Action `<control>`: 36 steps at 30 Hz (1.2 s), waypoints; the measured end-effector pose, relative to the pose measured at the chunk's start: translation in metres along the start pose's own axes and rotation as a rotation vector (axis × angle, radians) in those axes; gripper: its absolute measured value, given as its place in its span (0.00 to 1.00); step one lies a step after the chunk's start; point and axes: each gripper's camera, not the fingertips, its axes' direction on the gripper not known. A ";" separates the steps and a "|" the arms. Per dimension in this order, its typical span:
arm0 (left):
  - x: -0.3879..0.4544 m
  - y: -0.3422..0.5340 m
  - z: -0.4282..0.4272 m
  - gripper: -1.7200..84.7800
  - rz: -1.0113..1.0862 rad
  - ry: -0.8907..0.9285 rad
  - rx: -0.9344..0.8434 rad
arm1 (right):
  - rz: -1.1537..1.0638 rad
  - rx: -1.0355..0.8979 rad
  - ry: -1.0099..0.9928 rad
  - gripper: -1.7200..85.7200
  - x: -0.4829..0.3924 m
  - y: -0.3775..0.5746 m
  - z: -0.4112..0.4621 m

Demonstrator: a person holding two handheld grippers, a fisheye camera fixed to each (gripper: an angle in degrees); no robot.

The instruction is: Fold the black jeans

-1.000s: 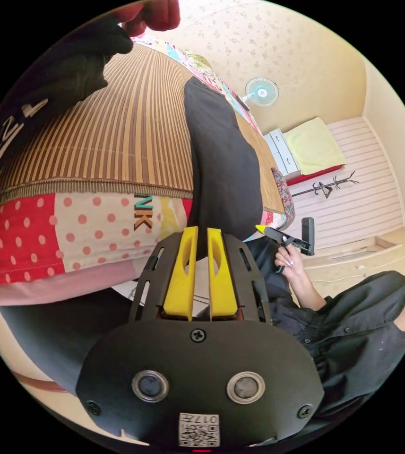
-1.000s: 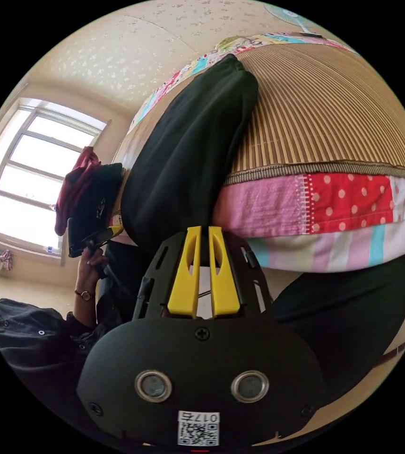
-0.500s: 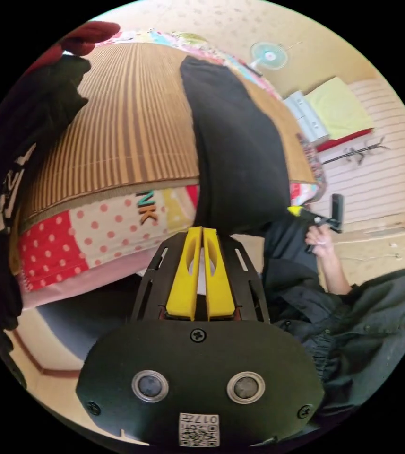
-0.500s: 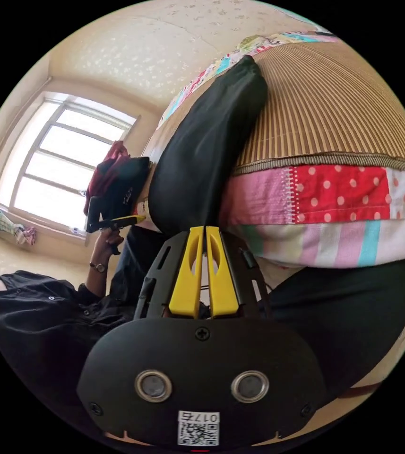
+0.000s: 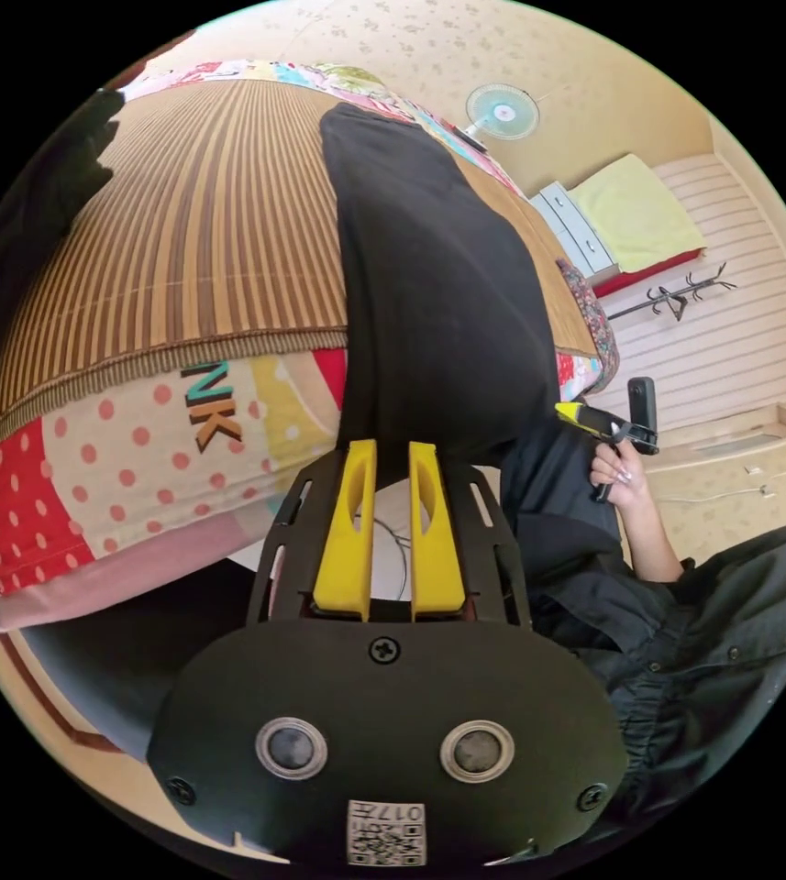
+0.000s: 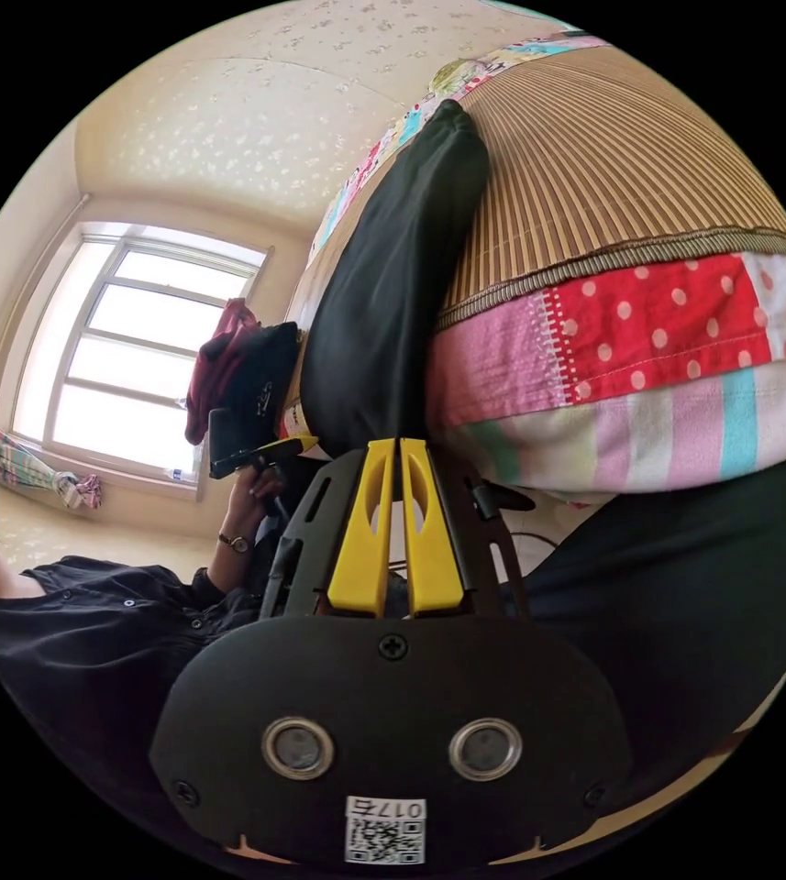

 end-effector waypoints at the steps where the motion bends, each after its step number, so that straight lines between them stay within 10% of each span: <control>1: -0.004 -0.001 0.002 0.06 -0.010 0.018 0.000 | 0.004 -0.008 0.005 0.03 0.000 -0.002 0.001; 11: 0.017 0.002 -0.078 0.02 0.215 0.161 0.120 | -0.173 0.048 -0.139 0.03 -0.041 -0.007 -0.024; 19: 0.002 -0.026 -0.034 0.04 0.120 -0.019 -0.051 | -0.220 -0.304 0.290 0.05 -0.063 -0.023 0.058; 36: -0.005 -0.076 0.010 0.10 0.075 0.059 0.123 | 0.008 -0.030 0.061 0.09 -0.014 -0.085 0.026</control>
